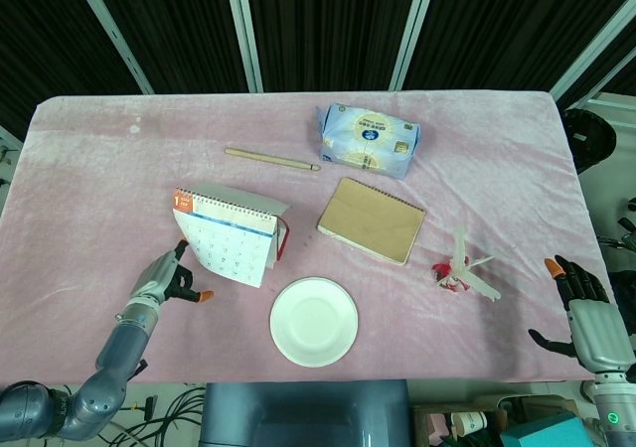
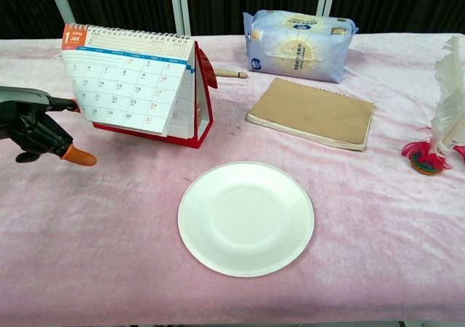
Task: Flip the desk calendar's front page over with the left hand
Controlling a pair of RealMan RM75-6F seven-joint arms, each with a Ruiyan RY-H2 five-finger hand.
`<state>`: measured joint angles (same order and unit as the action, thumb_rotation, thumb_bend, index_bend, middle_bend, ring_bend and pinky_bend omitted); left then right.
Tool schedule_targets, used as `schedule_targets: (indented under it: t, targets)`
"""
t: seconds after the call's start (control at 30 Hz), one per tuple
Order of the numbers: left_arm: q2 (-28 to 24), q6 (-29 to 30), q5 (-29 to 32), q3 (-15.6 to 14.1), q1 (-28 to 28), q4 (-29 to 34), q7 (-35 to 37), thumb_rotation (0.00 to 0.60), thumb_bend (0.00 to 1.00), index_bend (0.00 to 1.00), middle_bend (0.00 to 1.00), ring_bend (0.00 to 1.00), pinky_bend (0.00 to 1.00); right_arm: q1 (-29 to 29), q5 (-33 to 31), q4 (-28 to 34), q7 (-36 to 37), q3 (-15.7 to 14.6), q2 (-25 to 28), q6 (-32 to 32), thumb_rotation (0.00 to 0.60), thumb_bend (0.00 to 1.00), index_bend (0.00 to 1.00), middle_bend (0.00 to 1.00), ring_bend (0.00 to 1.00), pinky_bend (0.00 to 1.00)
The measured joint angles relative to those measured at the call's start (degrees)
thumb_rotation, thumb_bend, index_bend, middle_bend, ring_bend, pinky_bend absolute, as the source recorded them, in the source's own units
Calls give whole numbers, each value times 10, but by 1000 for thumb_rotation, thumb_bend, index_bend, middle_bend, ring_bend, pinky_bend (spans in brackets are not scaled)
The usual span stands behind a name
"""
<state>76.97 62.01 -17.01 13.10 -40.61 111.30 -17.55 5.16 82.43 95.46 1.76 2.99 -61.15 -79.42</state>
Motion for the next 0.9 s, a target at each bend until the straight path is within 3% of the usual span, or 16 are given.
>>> schedule_targets:
  t: [0.3, 0.63, 0.9]
  targets:
    - [-8, 0, -16, -7, 4, 20, 4, 600, 170, 92, 811, 886, 824, 0, 0, 0, -2, 0, -1, -1, 600, 105, 0, 0, 0, 70]
    - [-27, 14, -40, -14, 17, 55, 15, 600, 177, 220, 814, 888, 827, -1, 1, 0, -3, -1, -1, -2, 600, 105, 0, 0, 0, 70]
    - [-41, 19, -60, -15, 27, 77, 31, 600, 182, 239, 815, 888, 828, -1, 2, 0, -4, -1, -1, -2, 600, 104, 0, 0, 0, 70]
